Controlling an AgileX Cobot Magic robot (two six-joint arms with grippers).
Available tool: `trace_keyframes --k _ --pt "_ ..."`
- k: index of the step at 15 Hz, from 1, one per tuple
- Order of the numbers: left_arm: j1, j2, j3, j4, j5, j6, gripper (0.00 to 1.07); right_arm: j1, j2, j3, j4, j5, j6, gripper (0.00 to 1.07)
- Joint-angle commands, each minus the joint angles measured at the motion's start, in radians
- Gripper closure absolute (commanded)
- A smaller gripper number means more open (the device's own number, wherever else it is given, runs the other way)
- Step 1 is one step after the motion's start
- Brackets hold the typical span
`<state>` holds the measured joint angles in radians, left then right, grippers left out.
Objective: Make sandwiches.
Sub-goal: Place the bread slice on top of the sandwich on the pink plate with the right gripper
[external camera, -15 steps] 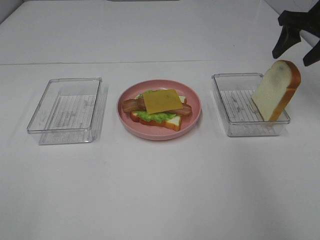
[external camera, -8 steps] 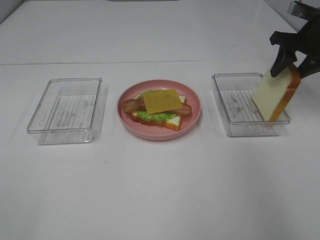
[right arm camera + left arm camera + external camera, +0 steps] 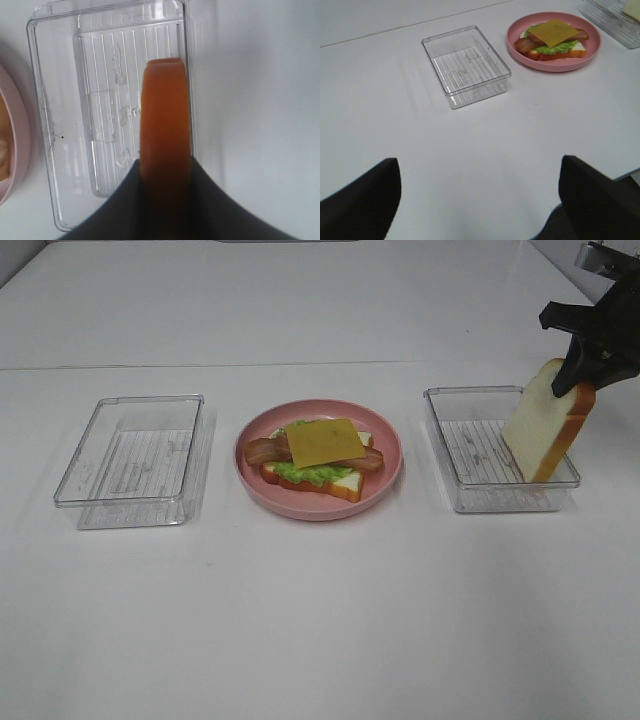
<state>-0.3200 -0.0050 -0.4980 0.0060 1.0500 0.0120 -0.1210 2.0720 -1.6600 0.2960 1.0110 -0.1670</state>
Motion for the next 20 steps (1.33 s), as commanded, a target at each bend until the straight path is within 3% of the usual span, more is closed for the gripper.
trace_keyframes --k 1,5,8,12,15,20 --pt "-0.001 -0.022 0.000 -0.006 -0.005 -0.002 0.25 -0.005 -0.092 0.003 0.094 0.013 -0.048 1.07" --pt "-0.001 -0.022 0.000 -0.006 -0.005 -0.002 0.25 -0.003 -0.157 0.004 0.403 0.099 -0.216 1.07" --pt "-0.001 -0.022 0.000 -0.006 -0.005 -0.002 0.25 0.028 -0.153 0.041 0.564 0.118 -0.299 1.07" --pt "-0.001 -0.022 0.000 -0.006 -0.005 -0.002 0.25 0.179 -0.147 0.169 0.681 -0.036 -0.353 1.07" --pt "-0.001 -0.022 0.000 -0.006 -0.005 -0.002 0.25 0.266 -0.094 0.209 0.787 -0.126 -0.353 1.07" --pt "-0.001 -0.022 0.000 -0.006 -0.005 -0.002 0.25 0.290 0.072 0.209 1.012 -0.156 -0.382 1.07"
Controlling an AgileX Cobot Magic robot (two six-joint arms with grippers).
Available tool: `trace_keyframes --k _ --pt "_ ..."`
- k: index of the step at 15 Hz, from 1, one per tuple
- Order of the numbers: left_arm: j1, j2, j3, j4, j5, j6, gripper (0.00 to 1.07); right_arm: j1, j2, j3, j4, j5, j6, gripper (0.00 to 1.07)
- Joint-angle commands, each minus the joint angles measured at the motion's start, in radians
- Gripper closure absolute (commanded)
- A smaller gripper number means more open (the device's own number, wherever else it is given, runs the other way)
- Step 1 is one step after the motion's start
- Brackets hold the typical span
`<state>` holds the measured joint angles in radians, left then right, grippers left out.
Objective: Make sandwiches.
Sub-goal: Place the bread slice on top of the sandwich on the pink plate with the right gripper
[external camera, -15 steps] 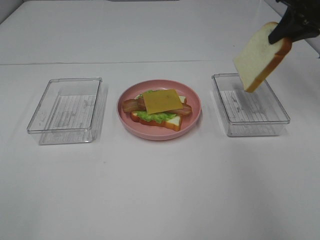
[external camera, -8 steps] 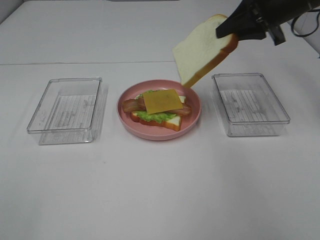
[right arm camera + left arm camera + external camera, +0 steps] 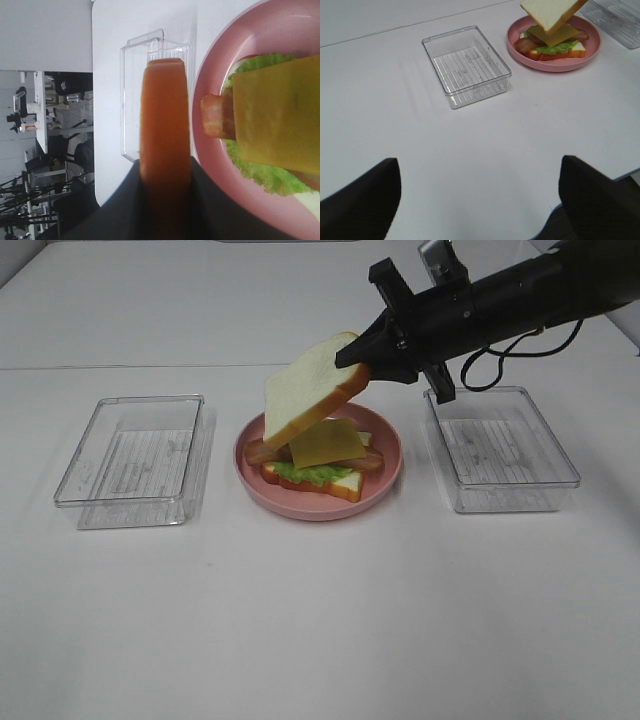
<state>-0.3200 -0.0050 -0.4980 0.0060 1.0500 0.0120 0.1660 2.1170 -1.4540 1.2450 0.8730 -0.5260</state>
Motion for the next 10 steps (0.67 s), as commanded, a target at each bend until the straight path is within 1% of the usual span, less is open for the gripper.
trace_keyframes --k 1,6,10 --pt "-0.001 -0.022 0.000 -0.006 -0.005 -0.002 0.25 0.003 0.049 0.003 0.090 -0.041 -0.023 1.07" --pt "-0.001 -0.022 0.000 -0.006 -0.005 -0.002 0.25 0.003 0.106 0.003 0.139 -0.054 -0.023 1.07" --pt "-0.001 -0.022 0.000 -0.006 -0.005 -0.002 0.25 0.003 0.134 0.003 0.138 -0.066 -0.015 1.07"
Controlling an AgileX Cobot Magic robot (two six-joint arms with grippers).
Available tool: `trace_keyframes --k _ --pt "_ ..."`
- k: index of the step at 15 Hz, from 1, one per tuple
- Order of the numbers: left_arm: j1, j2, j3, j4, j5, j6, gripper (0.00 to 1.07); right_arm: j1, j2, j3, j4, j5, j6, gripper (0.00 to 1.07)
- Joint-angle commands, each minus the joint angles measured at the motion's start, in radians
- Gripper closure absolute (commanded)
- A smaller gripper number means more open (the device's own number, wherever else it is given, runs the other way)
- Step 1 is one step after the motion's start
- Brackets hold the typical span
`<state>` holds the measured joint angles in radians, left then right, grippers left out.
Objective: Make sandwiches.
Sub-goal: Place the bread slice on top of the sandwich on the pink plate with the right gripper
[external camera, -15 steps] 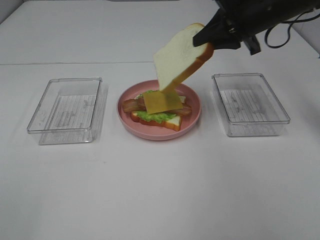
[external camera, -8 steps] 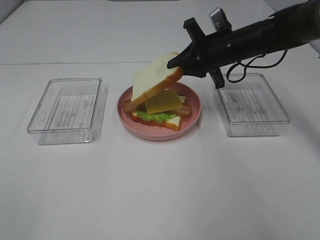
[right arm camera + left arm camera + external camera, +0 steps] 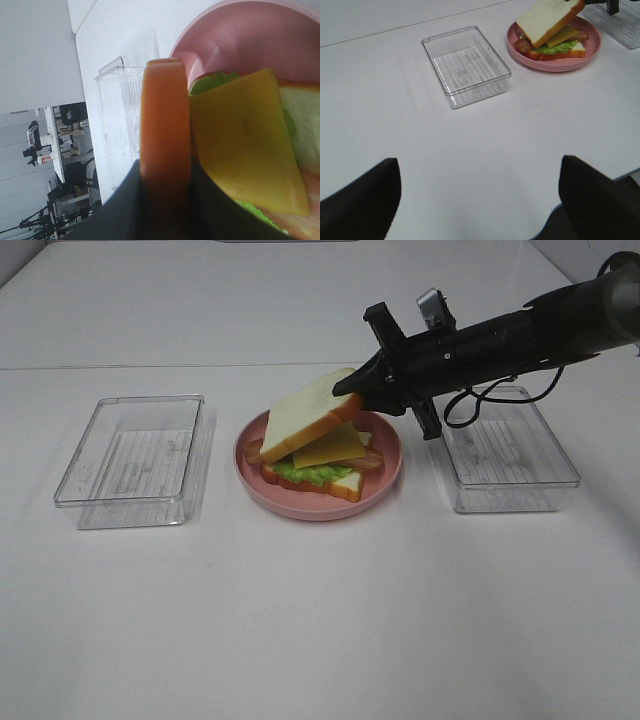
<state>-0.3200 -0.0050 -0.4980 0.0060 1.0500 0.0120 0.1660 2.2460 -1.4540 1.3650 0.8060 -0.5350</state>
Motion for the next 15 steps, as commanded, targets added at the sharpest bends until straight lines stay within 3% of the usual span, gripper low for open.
trace_keyframes --k 1,2,3,6,7,15 --pt "-0.001 -0.022 0.000 -0.006 -0.005 -0.002 0.25 0.003 0.005 0.003 0.012 -0.001 -0.004 1.07" --pt "-0.001 -0.022 0.000 -0.006 -0.005 -0.002 0.25 0.003 0.005 0.003 0.012 -0.001 -0.004 1.07" --pt "-0.001 -0.022 0.000 -0.006 -0.005 -0.002 0.25 0.003 0.005 0.003 -0.008 0.000 -0.004 1.00" --pt "-0.001 -0.022 0.000 -0.006 -0.005 -0.002 0.25 0.003 0.004 0.003 -0.071 0.014 0.021 0.54" --pt "-0.001 -0.022 0.000 -0.006 -0.005 -0.002 0.25 0.003 0.002 0.003 -0.086 0.020 0.021 0.45" --pt "-0.001 -0.022 0.000 -0.006 -0.005 -0.002 0.25 0.003 -0.078 0.002 -0.355 0.037 0.106 0.31"
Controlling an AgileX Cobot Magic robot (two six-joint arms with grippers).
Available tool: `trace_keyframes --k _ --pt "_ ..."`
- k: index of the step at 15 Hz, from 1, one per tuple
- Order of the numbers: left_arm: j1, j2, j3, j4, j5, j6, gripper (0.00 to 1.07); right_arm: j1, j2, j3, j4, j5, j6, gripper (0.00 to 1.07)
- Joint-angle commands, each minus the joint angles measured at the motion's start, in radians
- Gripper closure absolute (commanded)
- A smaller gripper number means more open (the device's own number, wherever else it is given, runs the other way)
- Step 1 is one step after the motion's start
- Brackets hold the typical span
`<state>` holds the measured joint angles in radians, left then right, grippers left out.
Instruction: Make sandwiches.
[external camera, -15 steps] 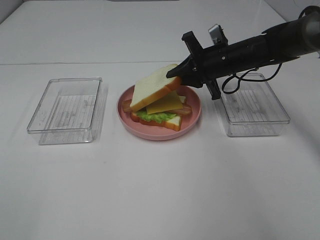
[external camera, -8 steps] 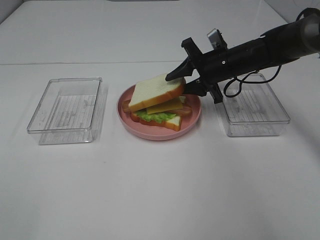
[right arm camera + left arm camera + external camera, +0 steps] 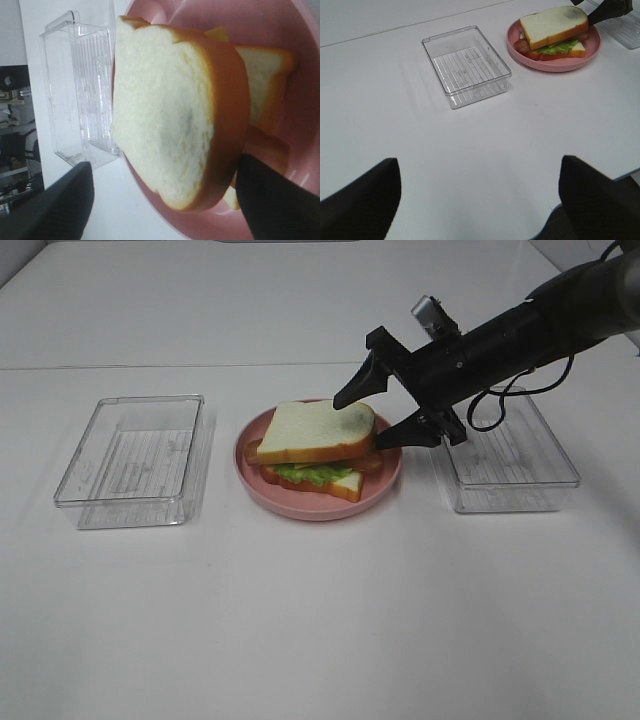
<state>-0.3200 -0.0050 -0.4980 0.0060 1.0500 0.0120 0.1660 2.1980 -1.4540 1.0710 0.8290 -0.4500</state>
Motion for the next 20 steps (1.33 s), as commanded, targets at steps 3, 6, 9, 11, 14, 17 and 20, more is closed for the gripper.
trace_keyframes --k 3,6,9,11,14,17,20 --pt "-0.001 -0.022 0.000 -0.006 -0.005 -0.002 0.25 0.003 -0.086 0.001 -0.242 0.013 0.095 0.31" --pt "-0.001 -0.022 0.000 -0.006 -0.005 -0.002 0.25 0.001 -0.185 0.001 -0.525 0.076 0.194 0.31" --pt "-0.001 -0.022 0.000 -0.006 -0.005 -0.002 0.25 0.001 -0.272 0.001 -0.711 0.196 0.267 0.31" --pt "-0.001 -0.022 0.000 -0.006 -0.005 -0.002 0.25 0.001 -0.371 0.034 -0.840 0.294 0.340 0.31" --pt "-0.001 -0.022 0.000 -0.006 -0.005 0.002 0.25 0.001 -0.547 0.198 -0.901 0.329 0.358 0.31" --pt "-0.001 -0.022 0.000 -0.006 -0.005 0.006 0.25 0.001 -0.783 0.430 -0.896 0.334 0.358 0.31" --pt "-0.001 -0.022 0.000 -0.006 -0.006 0.021 0.25 0.001 -1.058 0.655 -0.899 0.346 0.353 0.31"
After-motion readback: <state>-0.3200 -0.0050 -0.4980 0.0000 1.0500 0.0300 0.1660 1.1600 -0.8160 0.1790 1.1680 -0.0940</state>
